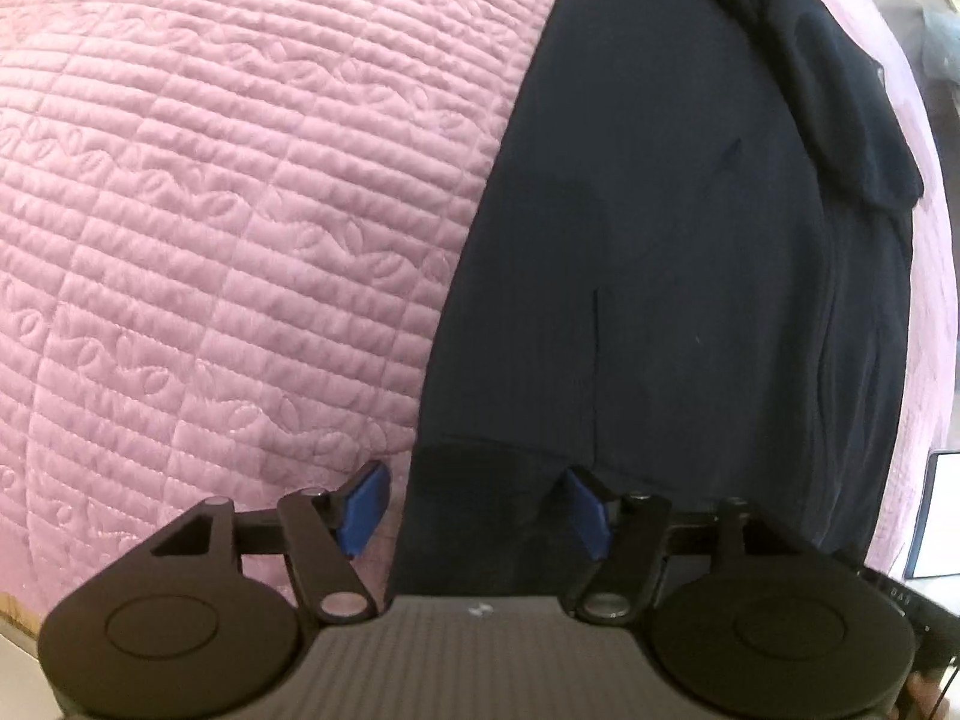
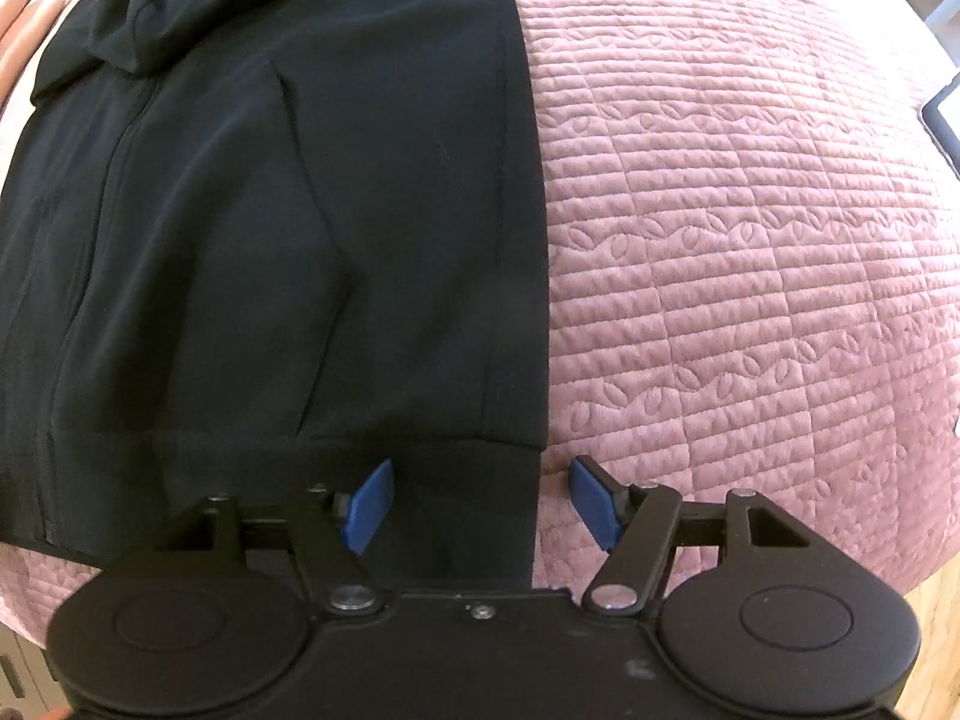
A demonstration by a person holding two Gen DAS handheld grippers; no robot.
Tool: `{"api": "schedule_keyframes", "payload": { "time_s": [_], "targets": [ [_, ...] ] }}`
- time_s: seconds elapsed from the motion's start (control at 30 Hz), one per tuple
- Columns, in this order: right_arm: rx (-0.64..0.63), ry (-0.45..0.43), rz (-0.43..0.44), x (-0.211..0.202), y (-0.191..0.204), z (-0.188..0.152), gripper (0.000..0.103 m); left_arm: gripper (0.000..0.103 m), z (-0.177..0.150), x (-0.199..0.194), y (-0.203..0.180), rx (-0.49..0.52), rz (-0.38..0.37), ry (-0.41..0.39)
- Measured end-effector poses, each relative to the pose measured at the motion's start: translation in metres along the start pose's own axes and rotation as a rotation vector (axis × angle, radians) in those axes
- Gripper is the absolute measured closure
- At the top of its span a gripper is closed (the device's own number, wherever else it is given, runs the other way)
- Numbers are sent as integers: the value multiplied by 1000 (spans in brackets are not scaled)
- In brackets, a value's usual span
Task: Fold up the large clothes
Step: 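Move both tools to the hem and grasp the hem edge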
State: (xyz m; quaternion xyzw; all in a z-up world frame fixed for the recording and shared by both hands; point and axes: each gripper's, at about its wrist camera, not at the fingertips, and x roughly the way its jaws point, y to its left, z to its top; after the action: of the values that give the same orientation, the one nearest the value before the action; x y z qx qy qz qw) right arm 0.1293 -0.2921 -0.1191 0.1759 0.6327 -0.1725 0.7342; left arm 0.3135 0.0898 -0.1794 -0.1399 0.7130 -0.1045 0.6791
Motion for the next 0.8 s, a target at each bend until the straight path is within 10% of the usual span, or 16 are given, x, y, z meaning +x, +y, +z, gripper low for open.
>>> {"api": "schedule_keyframes", "payload": {
  "time_s": [0.23, 0.3, 0.37, 0.4, 0.8],
  "targets": [
    [-50, 2, 37, 6, 13, 4, 64, 9, 8, 21, 8, 14, -93, 30],
    [-48, 7, 46, 2, 14, 6, 73, 21, 14, 26, 0, 12, -89, 23],
    [-9, 11, 72, -2, 8, 12, 84, 76, 17, 25, -9, 53, -24, 0],
    [23, 9, 98, -5, 4, 15, 85, 87, 17, 22, -9, 63, -31, 0],
    [34, -415, 124, -54, 5, 172, 96, 85, 146, -50, -61, 80, -370, -351]
  ]
}}
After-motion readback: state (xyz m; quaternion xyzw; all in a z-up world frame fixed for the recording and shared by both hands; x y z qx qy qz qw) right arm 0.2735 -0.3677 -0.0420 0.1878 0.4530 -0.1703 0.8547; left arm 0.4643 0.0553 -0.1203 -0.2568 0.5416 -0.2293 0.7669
